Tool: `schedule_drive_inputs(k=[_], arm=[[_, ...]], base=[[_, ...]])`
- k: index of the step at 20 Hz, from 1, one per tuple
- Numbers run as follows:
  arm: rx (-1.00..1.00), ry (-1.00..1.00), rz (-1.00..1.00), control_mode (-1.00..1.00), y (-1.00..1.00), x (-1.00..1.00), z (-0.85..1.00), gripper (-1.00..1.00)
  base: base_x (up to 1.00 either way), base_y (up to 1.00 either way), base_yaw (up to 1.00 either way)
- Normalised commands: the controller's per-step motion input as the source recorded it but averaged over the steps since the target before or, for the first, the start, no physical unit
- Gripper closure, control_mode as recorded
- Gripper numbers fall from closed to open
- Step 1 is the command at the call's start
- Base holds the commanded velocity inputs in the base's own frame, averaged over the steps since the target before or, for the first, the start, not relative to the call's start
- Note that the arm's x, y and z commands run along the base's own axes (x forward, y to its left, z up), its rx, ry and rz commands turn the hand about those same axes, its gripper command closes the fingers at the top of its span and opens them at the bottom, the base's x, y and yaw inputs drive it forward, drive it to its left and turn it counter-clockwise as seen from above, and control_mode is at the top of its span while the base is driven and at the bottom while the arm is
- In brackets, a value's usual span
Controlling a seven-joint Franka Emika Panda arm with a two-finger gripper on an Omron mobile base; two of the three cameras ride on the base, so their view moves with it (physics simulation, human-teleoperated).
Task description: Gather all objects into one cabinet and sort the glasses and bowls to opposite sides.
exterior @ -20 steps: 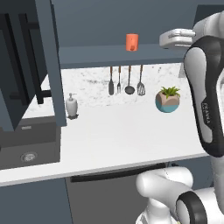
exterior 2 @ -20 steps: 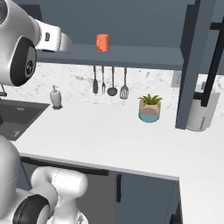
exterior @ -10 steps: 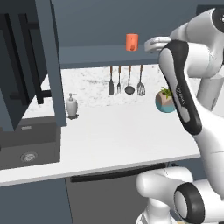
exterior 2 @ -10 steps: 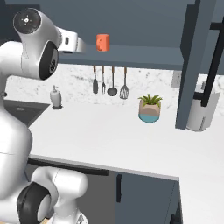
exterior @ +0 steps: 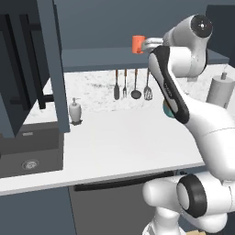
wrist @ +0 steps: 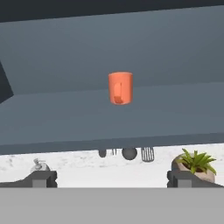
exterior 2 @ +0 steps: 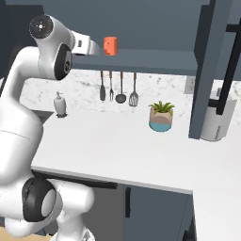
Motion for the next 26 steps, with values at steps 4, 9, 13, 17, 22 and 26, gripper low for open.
schedule_drive_inputs(k=[4, 9, 13, 17, 22, 26], arm=[[0.03, 0.03, 0.00, -1.00, -0.02, 0.29, -0.04, -1.00], [0.05, 0.01, -0.01, -1.00, -0.07, 0.57, -0.05, -1.00], [0.05, 0.00, -0.04, -1.00, 0.00, 0.61, 0.00, -1.00], [0.00, 0.01, -0.03, -1.00, 0.00, 0.43, 0.00, -1.00], [0.00, 0.04, -0.01, -1.00, 0.00, 0.43, -0.01, -1.00], [0.00, 0.09, 0.00, -1.00, 0.00, 0.53, -0.09, -1.00]], base=[[0.00, 0.00, 0.00], [0.00, 0.00, 0.00], [0.00, 0.00, 0.00], [0.00, 0.00, 0.00], [0.00, 0.00, 0.00], [0.00, 0.00, 0.00]])
